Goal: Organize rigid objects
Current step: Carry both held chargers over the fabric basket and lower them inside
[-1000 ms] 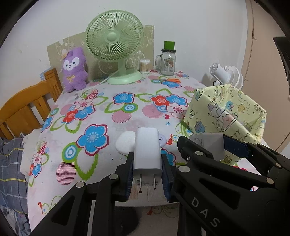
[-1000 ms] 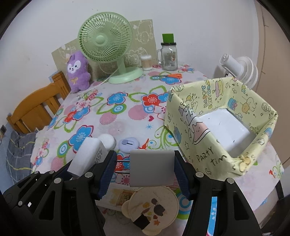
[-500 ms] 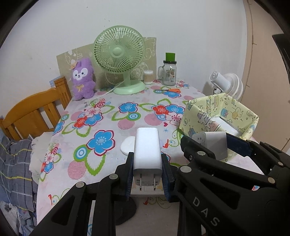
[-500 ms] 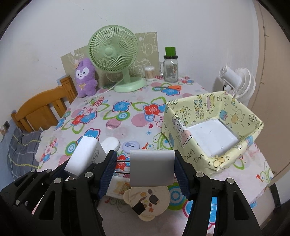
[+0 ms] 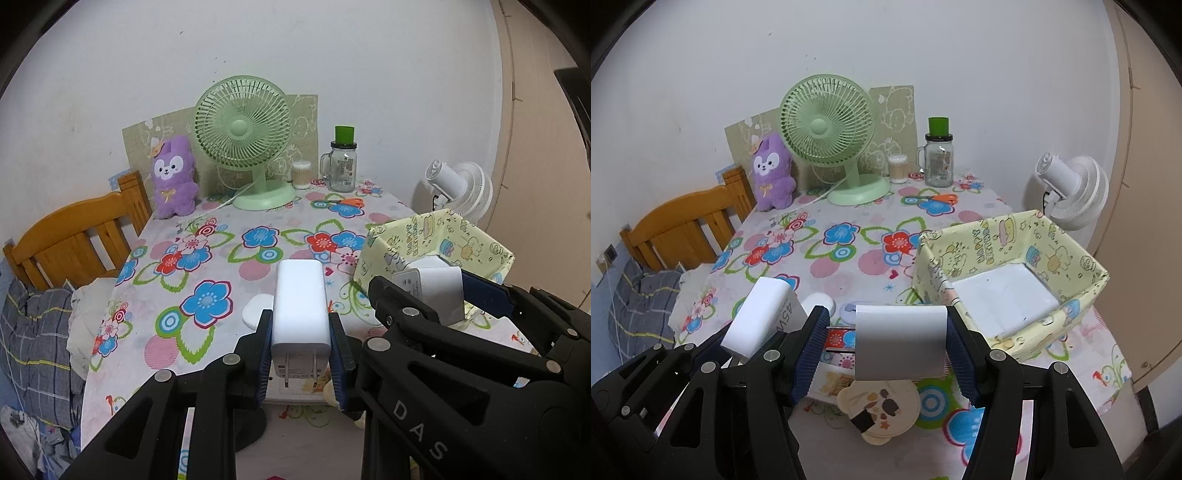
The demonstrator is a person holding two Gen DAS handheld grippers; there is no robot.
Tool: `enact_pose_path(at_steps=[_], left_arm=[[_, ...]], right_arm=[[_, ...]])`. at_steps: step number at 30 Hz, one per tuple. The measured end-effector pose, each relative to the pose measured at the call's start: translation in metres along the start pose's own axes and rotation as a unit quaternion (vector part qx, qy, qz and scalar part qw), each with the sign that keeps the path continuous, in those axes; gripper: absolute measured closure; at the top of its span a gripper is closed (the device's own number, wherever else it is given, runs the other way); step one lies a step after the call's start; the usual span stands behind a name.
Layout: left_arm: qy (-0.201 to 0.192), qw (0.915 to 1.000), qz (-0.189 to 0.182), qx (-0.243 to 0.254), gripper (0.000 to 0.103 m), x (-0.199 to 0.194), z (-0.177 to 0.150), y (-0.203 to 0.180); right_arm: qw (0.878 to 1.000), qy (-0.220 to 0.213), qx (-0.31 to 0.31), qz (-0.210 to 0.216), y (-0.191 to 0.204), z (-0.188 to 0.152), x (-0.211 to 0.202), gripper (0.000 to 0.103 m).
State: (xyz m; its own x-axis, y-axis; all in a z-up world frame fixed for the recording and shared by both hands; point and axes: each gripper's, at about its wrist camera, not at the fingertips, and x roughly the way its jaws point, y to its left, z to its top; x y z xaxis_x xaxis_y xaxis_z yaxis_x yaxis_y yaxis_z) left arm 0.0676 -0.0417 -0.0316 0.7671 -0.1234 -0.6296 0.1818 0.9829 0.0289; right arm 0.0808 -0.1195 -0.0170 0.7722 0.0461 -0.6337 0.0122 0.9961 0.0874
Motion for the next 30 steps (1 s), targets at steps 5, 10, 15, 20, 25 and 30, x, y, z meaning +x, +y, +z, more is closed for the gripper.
enact_pose_path(at_steps=[5,10,15,20,25,30], left_arm=[[-0.004,1.0,-0.004,0.0,0.076,-0.002,0.007,-0.011],[-0.007,0.9999,-0.009,0.001,0.076,-0.002,0.013,-0.025],[-0.008,0.9999,-0.012,0.006,0.076,0.0,0.02,-0.039],[-0.007,0.9999,-0.013,0.008,0.076,0.005,0.026,-0.051],[-0.003,0.9998,-0.016,0.015,0.076,0.012,0.033,-0.063],[-0.001,0.9993,-0.03,0.021,0.076,0.02,0.04,-0.076]], right_arm=[[1.0,-0.004,-0.001,-0.004,-0.011,0.006,-0.005,0.038],[1.0,-0.007,-0.002,-0.011,-0.024,0.011,-0.009,0.038],[1.0,-0.009,0.002,-0.014,-0.039,0.016,-0.01,0.038],[1.0,-0.009,0.004,-0.015,-0.053,0.022,-0.008,0.038],[1.0,-0.006,0.01,-0.017,-0.066,0.026,-0.004,0.038],[0.999,-0.004,0.017,-0.029,-0.081,0.032,0.0,0.038]])
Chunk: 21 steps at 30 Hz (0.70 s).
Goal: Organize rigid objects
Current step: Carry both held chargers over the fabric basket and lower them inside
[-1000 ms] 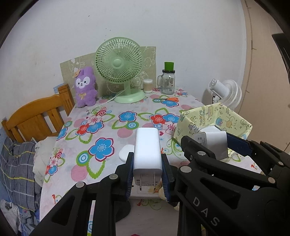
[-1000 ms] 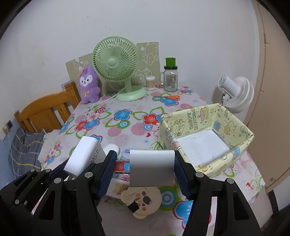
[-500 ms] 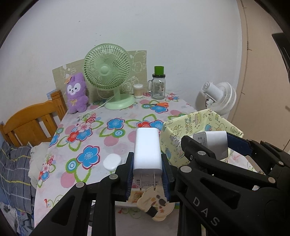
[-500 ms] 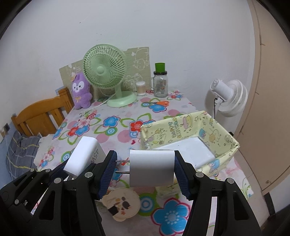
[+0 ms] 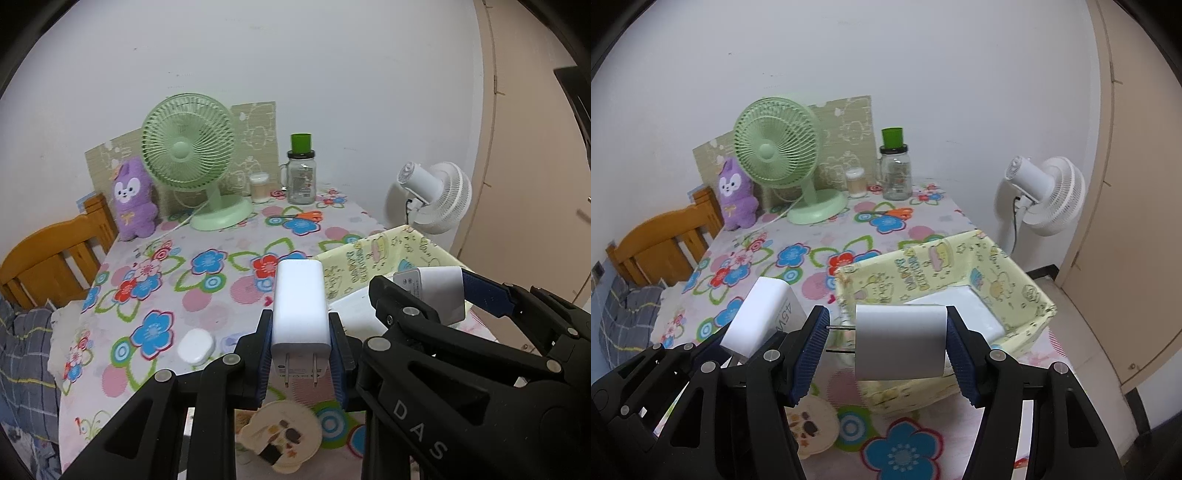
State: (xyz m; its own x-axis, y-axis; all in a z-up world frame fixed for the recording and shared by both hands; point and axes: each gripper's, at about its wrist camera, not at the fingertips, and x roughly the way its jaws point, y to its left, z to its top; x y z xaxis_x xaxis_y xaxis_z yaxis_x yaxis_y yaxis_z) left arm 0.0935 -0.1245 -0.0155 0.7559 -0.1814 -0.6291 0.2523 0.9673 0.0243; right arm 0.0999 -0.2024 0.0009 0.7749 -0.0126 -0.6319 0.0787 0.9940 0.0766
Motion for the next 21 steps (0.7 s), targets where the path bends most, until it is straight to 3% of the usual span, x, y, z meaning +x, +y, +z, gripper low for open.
enact_pose_path(at_steps=[21], left_arm=[[0.032,0.9986,-0.03,0.029,0.076,0.052,0.026,-0.045]], right_arm=[[0.999,0.024,0.034,-0.034,-0.059,0.017,0.037,0.038]])
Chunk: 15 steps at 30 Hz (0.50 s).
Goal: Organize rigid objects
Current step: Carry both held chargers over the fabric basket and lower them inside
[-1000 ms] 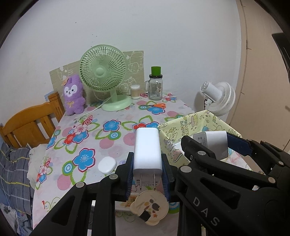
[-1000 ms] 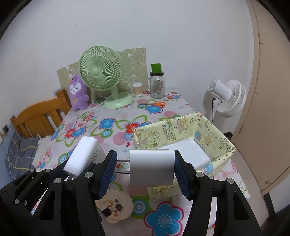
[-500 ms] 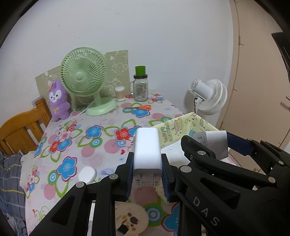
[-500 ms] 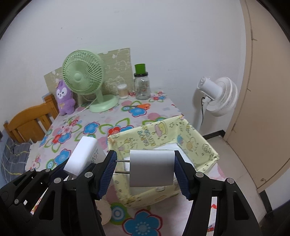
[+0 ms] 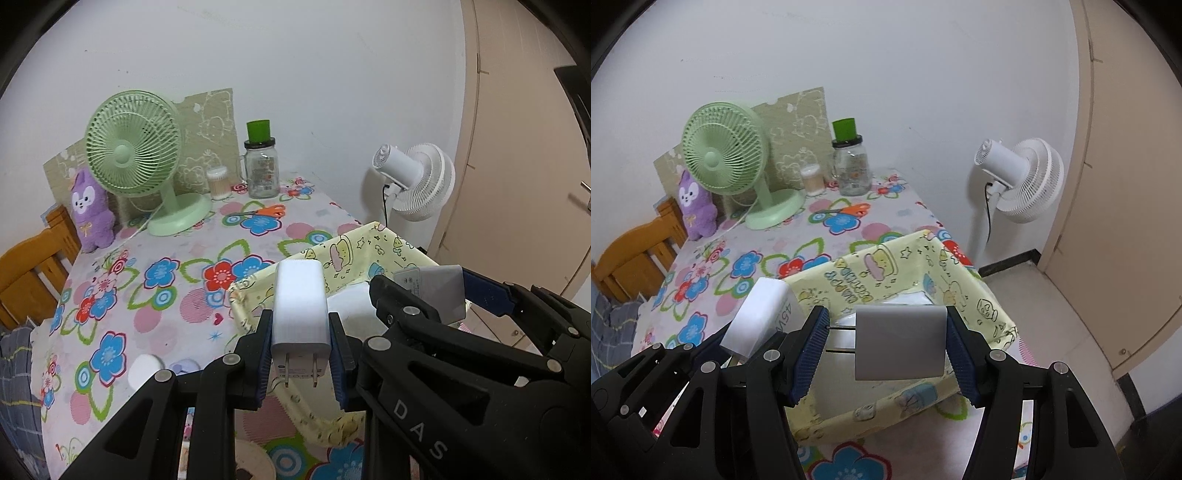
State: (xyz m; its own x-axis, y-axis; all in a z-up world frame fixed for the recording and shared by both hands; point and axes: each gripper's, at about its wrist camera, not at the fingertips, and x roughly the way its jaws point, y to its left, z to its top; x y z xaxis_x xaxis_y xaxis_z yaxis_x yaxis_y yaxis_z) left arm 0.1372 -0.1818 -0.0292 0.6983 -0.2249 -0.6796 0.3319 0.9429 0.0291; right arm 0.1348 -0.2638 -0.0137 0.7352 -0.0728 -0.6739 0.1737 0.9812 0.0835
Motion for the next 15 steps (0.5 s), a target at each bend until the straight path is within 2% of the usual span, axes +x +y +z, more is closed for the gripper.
enact_pose_path(at_steps=[15], left_arm=[[0.025,0.9997,0.008,-0.001,0.076,0.038,0.013,-0.007]], right_arm=[[1.0,0.021,0.004,-0.007,-0.017,0.016,0.04,0.038]])
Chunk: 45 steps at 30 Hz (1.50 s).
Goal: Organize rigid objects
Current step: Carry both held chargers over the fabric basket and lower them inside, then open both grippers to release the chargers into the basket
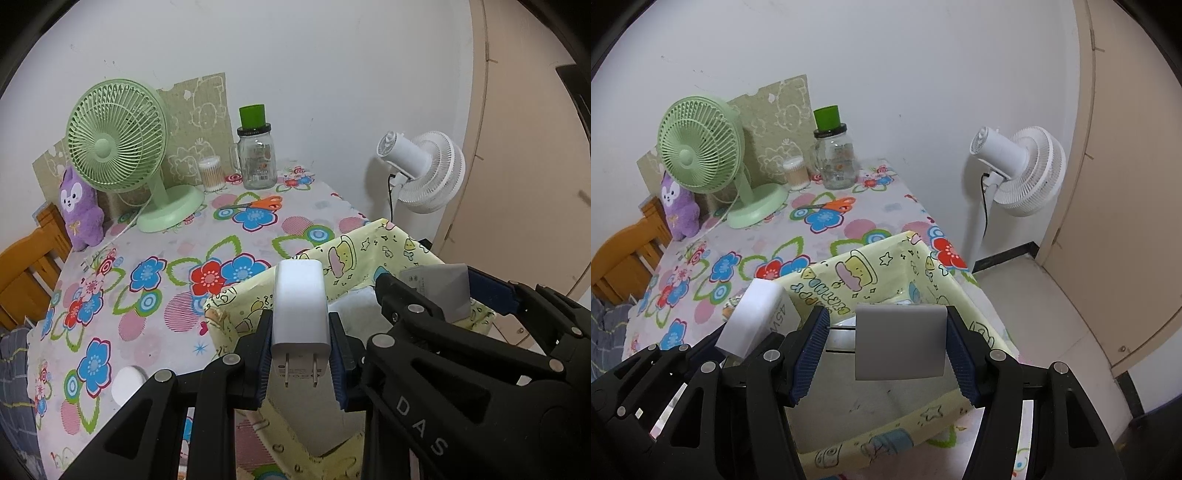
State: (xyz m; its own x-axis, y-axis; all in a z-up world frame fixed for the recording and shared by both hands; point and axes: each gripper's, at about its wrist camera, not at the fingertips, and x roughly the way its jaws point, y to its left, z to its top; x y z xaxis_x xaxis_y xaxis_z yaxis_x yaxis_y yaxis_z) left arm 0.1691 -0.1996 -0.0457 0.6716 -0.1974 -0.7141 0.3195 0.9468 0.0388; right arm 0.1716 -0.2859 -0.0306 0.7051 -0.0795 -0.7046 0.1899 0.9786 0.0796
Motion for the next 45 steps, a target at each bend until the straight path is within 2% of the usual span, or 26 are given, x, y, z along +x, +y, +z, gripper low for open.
enact_pose_path(at_steps=[17,20,23,28,30,32,34,35,36,45], left_arm=[[0.063,0.9977,-0.001,-0.026,0.075,0.047,0.0,0.008],[0.051,0.9983,0.018,-0.02,0.074,0.047,0.0,0.007],[0.044,0.9983,0.033,-0.016,0.069,0.046,0.001,0.007],[0.045,0.9984,0.032,-0.014,0.063,0.046,0.001,0.006],[0.045,0.9985,0.03,-0.011,0.051,0.046,0.002,0.006],[0.04,0.9989,0.022,-0.013,0.041,0.042,0.001,0.006],[0.039,0.999,0.015,-0.015,0.036,0.038,0.002,0.006],[0.035,0.9991,0.018,-0.015,0.029,0.034,0.001,0.005],[0.03,0.9993,0.017,-0.014,0.026,0.032,0.001,0.004],[0.024,0.9996,0.011,-0.008,0.019,0.008,-0.008,0.003]], right_arm=[[0.999,0.039,0.001,-0.017,-0.001,0.005,0.048,0.038],[0.998,0.052,0.014,-0.011,-0.003,0.003,0.056,0.038],[0.998,0.058,0.023,-0.01,-0.006,0.001,0.059,0.038],[0.998,0.056,0.019,-0.007,-0.004,0.001,0.059,0.035],[0.998,0.054,0.017,-0.003,-0.004,0.001,0.058,0.033],[0.999,0.044,0.012,-0.004,-0.003,0.001,0.053,0.018],[0.999,0.031,0.01,-0.002,-0.003,0.002,0.045,0.014],[1.0,0.024,0.008,-0.003,-0.003,0.002,0.041,0.014],[1.0,0.022,0.005,-0.004,-0.003,0.002,0.038,0.013],[1.0,0.019,0.005,0.014,0.0,-0.007,0.016,0.006]])
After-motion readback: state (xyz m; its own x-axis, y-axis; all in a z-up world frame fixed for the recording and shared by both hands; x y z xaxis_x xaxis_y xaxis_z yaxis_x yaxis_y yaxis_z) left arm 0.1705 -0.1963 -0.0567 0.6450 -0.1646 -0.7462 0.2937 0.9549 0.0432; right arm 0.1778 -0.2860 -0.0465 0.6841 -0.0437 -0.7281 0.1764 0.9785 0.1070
